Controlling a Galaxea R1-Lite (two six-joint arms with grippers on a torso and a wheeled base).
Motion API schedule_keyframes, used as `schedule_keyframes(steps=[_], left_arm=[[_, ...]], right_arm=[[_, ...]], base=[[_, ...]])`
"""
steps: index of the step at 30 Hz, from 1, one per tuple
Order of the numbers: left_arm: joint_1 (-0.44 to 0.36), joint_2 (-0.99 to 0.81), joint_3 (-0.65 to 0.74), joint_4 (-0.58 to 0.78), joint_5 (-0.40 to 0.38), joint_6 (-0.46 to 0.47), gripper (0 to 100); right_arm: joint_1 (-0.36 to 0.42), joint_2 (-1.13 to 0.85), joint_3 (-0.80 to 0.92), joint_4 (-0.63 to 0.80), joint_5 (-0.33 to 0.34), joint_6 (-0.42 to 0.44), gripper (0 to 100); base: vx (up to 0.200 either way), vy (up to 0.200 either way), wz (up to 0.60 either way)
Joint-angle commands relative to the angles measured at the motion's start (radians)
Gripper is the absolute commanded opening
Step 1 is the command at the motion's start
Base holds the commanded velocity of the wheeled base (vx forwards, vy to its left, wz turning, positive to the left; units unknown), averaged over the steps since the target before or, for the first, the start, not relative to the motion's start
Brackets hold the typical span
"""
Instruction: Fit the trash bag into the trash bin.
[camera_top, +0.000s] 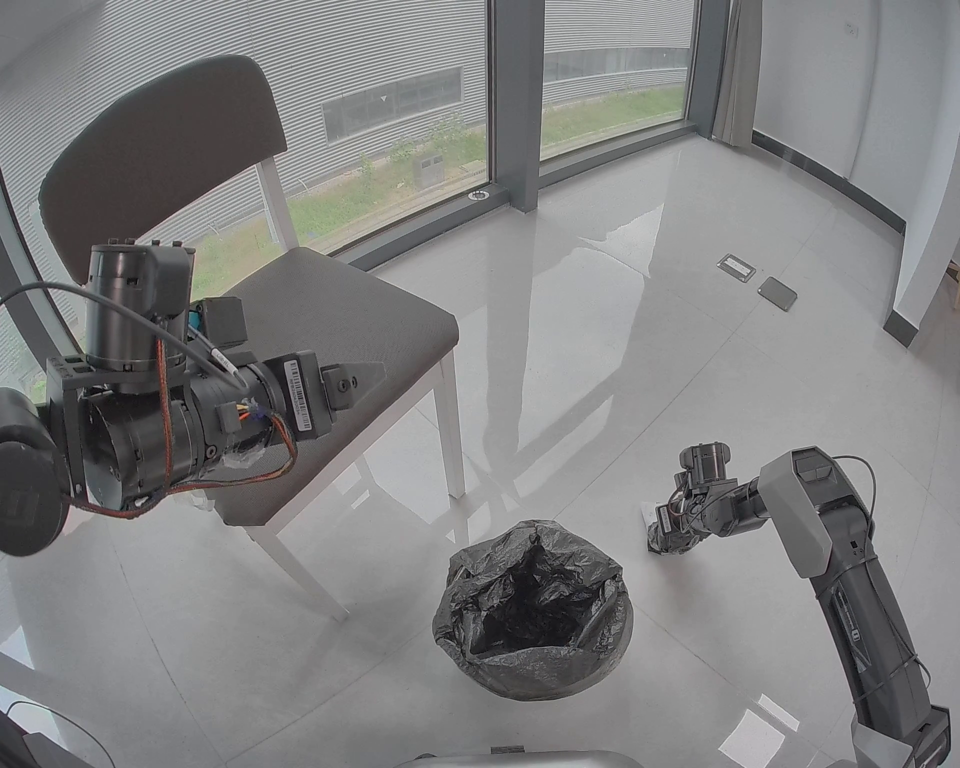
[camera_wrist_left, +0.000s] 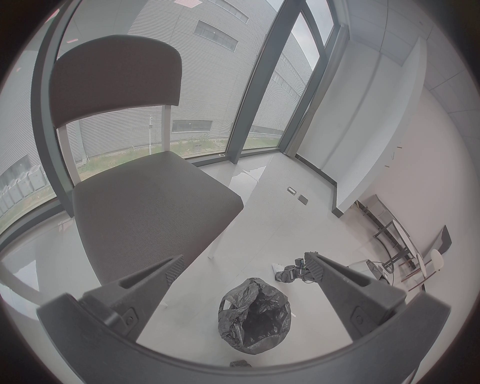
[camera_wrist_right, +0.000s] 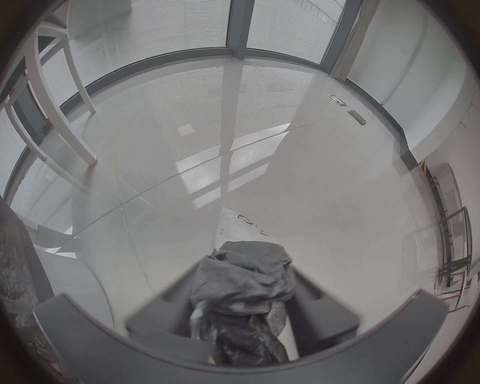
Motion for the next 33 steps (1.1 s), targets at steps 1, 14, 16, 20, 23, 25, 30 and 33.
schedule_keyframes(steps=[1,14,16,20,23,25,30,33], left_arm=[[0.001,-0.011,0.004,-0.002,-0.001,0.000,100],[-0.008,0.092,0.000,-0.019,-0.006,0.015,100],[-0.016,0.114,0.003,-0.026,-0.006,0.040,100],[-0.036,0.164,-0.008,-0.056,-0.006,0.055,100],[-0.037,0.192,-0.011,-0.062,-0.006,0.052,100],[-0.037,0.215,-0.013,-0.063,-0.006,0.051,100],[-0.048,0.279,-0.011,-0.092,-0.004,0.049,100],[-0.060,0.286,-0.022,-0.094,0.003,0.047,100]], right_arm=[[0.001,0.005,-0.001,-0.003,0.000,0.002,0],[0.016,-0.415,0.318,-0.158,-0.005,-0.038,0],[0.019,-0.521,0.419,-0.227,-0.006,-0.041,0],[0.053,-0.765,0.668,-0.371,-0.003,-0.042,0],[0.093,-0.895,0.788,-0.396,0.004,-0.041,0],[0.127,-0.975,0.855,-0.396,0.009,-0.033,0],[0.246,-1.159,1.065,-0.396,0.073,-0.003,0],[0.328,-1.217,1.153,-0.393,0.086,0.033,0]], base=[[0.000,0.000,0.00],[0.000,0.000,0.00],[0.000,0.000,0.00],[0.000,0.000,0.00],[0.000,0.000,0.00],[0.000,0.000,0.00],[0.000,0.000,0.00],[0.000,0.000,0.00]])
